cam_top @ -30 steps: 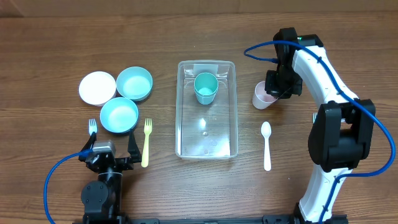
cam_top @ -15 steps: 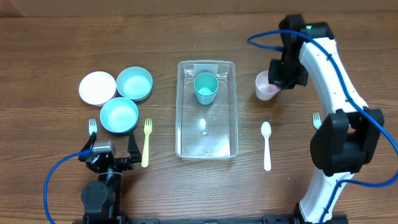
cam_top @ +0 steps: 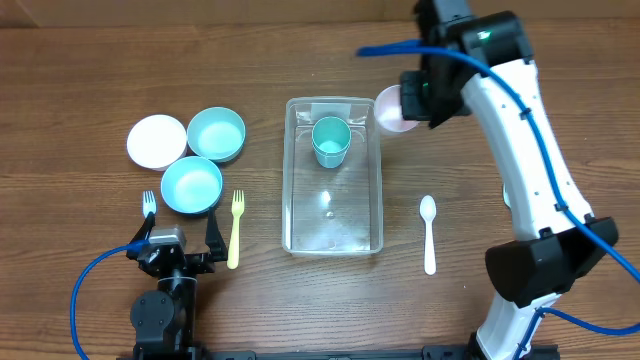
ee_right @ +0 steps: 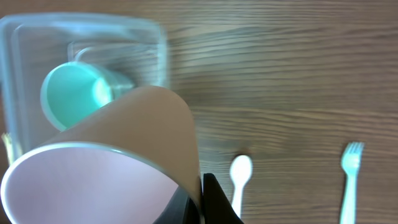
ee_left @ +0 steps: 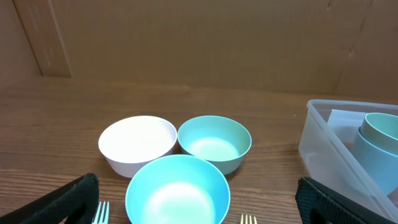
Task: Pack container
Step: 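Stack the pink cup onto the teal cup in the container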
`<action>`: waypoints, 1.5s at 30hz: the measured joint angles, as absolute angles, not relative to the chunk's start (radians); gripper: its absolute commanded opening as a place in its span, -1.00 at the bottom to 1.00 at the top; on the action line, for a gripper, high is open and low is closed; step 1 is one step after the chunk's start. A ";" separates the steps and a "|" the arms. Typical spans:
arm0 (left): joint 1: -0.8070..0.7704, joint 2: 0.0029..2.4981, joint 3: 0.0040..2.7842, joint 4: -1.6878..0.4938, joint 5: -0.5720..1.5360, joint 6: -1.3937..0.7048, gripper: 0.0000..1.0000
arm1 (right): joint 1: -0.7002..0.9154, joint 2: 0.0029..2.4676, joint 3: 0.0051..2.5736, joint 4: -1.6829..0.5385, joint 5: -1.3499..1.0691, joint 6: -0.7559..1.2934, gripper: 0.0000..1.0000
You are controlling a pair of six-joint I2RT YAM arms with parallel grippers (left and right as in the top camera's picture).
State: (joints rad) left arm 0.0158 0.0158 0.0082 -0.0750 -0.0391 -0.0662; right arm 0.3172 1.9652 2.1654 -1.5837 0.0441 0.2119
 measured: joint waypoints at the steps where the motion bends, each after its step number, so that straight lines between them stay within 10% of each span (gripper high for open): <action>1: 0.016 0.016 0.008 -0.075 -0.039 -0.066 1.00 | 0.340 1.965 2.165 -1.577 0.044 0.212 -0.92; 35: 0.016 0.016 0.008 -0.075 -0.039 -0.066 1.00 | 0.511 2.054 2.071 -1.364 0.042 0.255 -0.91; 36: 0.016 0.016 0.008 -0.075 -0.039 -0.066 1.00 | 0.511 2.054 2.071 -1.364 0.041 0.255 -0.34; 39: 0.016 0.016 0.008 -0.075 -0.039 -0.066 1.00 | 0.511 2.054 2.072 -1.361 0.042 0.255 0.43; 45: 0.016 0.016 0.008 -0.075 -0.039 -0.066 1.00 | 0.511 2.055 2.072 -1.361 0.042 0.258 0.72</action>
